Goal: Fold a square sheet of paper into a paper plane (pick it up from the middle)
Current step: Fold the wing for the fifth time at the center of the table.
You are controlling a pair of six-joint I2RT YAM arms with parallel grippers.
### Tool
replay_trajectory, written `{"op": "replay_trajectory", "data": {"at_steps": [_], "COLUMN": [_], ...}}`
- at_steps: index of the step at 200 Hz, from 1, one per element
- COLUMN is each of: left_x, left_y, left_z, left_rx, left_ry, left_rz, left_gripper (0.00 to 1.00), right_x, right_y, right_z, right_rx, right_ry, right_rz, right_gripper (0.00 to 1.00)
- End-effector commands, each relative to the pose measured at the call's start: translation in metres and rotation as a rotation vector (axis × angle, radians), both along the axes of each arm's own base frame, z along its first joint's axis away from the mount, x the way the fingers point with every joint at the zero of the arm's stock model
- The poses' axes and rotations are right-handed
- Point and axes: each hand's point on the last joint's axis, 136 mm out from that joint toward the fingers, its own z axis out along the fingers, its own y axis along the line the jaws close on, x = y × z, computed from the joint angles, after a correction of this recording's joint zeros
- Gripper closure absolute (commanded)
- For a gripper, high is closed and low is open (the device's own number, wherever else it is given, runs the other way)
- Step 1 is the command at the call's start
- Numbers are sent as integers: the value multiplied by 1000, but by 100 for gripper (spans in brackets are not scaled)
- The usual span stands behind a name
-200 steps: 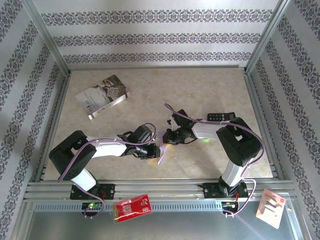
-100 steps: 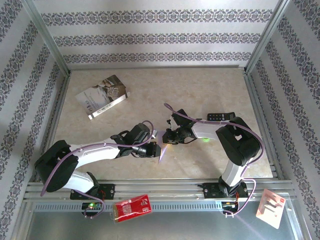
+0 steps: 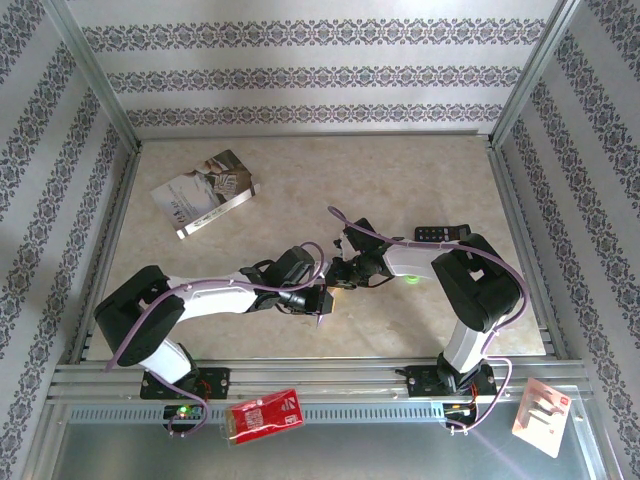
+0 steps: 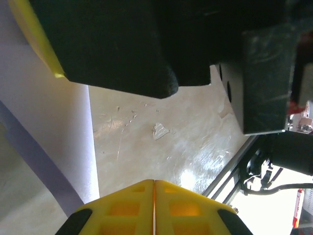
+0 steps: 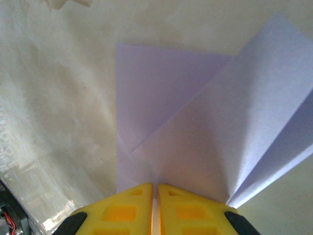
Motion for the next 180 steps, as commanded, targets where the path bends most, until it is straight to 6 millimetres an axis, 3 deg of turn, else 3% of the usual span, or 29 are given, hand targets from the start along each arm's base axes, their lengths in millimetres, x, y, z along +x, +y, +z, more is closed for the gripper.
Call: {"op": "replay_trajectory", "data": {"at_steps": [1, 46, 180], "left_x": [9, 3, 2], "left_y": [2, 9, 14], "left_z": [-5, -24, -34], "left_rx": [7, 33, 50], "left_ry": [-33, 13, 32], "left_rz": [6, 11, 12], "left_gripper": [93, 94, 94], "right_x": [-2, -3, -2], "right_y": [-4, -4, -3], "right_z": [-10, -10, -11], "right_rx": [-36, -37, -38], "right_ry": [11, 11, 15], "right_rz": [8, 9, 9], "right_gripper": [87, 87, 87]}}
